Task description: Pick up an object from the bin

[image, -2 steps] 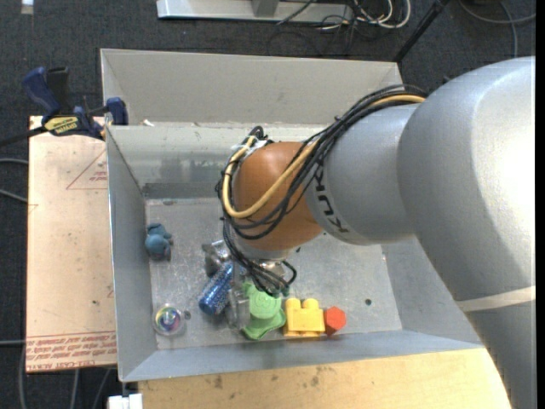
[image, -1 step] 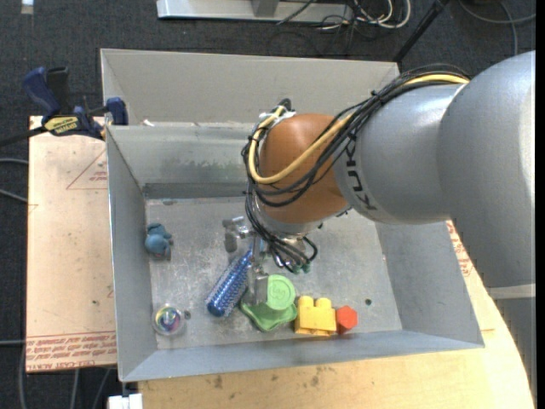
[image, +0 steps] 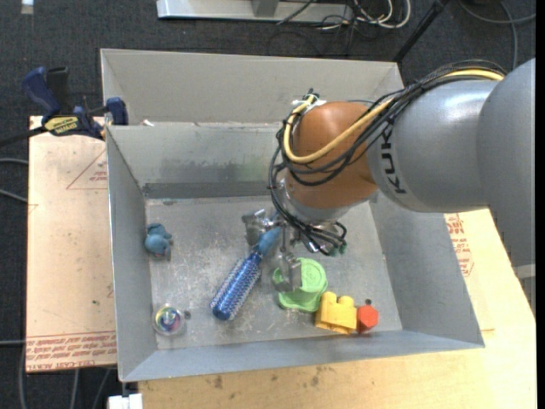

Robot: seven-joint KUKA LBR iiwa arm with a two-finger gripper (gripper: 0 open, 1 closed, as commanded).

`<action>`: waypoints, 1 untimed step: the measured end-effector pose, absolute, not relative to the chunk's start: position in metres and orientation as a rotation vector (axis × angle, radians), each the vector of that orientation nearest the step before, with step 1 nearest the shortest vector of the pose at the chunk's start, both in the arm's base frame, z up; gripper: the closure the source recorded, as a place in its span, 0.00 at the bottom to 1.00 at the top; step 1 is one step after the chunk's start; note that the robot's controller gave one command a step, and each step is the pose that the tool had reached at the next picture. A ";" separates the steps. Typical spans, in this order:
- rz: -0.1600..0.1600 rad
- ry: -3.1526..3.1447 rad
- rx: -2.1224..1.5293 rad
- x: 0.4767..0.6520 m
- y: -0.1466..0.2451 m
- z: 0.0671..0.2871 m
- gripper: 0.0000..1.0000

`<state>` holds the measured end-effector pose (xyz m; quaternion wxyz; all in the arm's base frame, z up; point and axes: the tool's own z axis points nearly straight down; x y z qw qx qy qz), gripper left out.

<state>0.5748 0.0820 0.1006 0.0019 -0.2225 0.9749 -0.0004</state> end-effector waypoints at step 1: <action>0.003 2.949 -1.080 0.539 0.098 0.070 0.00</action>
Offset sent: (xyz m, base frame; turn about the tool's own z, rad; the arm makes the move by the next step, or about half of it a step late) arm -0.0359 0.0145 -0.0306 -0.2557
